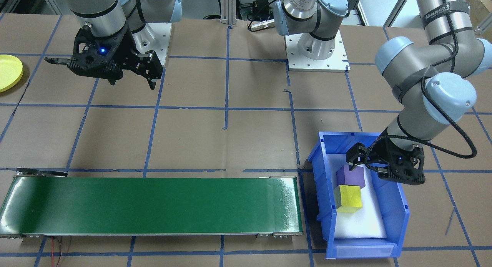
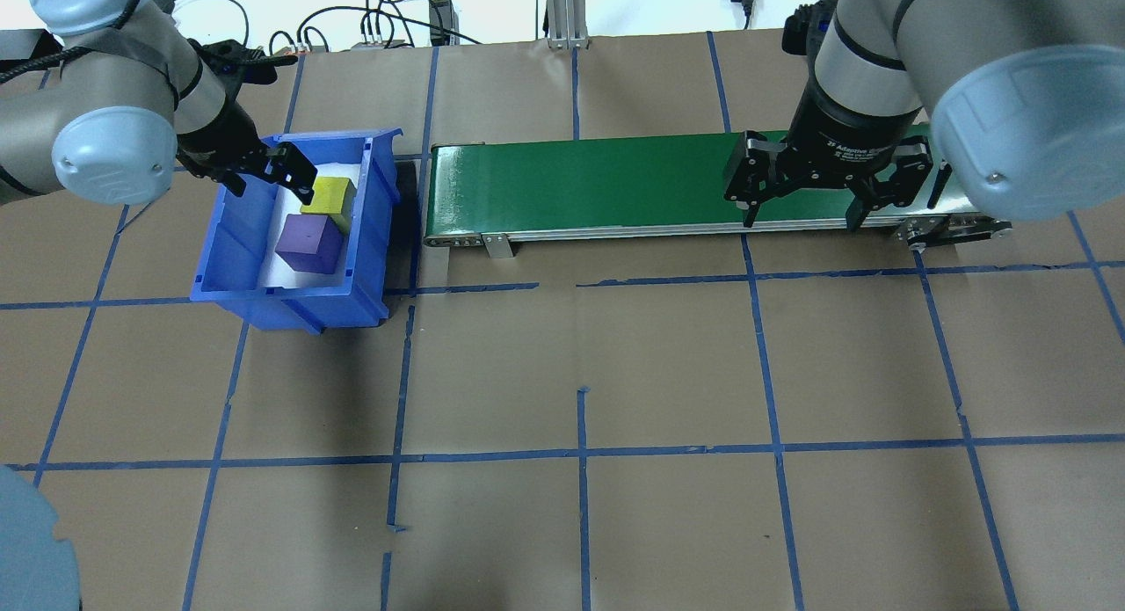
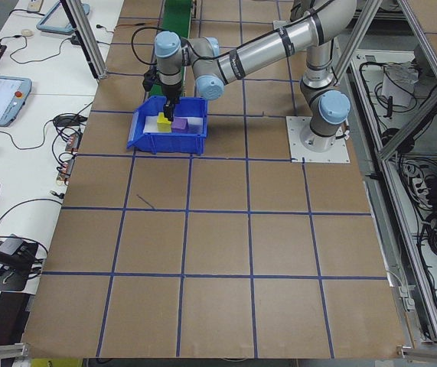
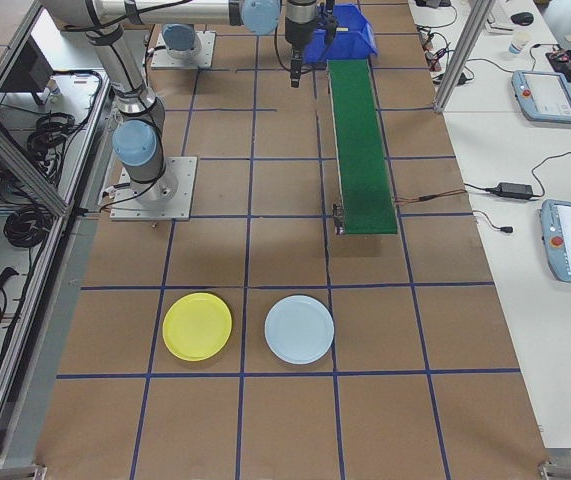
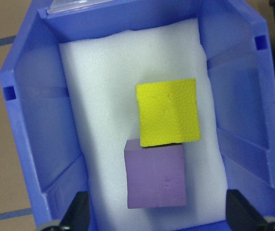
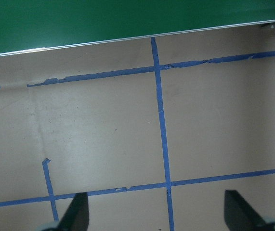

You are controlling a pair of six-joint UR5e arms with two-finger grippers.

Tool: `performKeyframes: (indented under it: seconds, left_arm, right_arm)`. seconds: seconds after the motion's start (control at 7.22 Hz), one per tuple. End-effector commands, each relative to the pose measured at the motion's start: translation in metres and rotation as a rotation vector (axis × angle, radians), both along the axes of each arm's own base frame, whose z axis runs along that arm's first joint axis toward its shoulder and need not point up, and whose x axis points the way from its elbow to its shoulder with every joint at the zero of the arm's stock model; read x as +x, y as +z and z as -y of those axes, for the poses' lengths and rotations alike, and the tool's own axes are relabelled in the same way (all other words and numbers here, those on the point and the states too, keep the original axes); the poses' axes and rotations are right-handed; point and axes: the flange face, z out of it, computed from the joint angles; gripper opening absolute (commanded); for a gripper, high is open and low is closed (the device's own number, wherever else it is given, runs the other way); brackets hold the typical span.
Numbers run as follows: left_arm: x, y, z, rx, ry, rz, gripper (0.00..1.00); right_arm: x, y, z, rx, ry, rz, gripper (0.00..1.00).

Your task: Move block left to right into plate

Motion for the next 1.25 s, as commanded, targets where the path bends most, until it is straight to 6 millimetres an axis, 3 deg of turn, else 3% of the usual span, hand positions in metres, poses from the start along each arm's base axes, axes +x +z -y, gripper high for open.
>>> performKeyframes:
  seconds: [0.0,0.42,1.11]
  left_arm:
    - [-0.004,-0.041,-0.017,0.077,0.006,-0.020,1.00]
    - [-0.006,-0.060,-0.016,0.085,0.004,-0.043,1.00]
    - [-0.003,-0.053,-0.009,0.059,-0.004,-0.026,1.00]
  right_arm:
    - [0.000,0.000,0.000,0.000,0.000,-0.001,1.00]
    - [0.000,0.000,0.000,0.000,0.000,-0.001,1.00]
    - [0.000,0.000,0.000,0.000,0.000,-0.001,1.00]
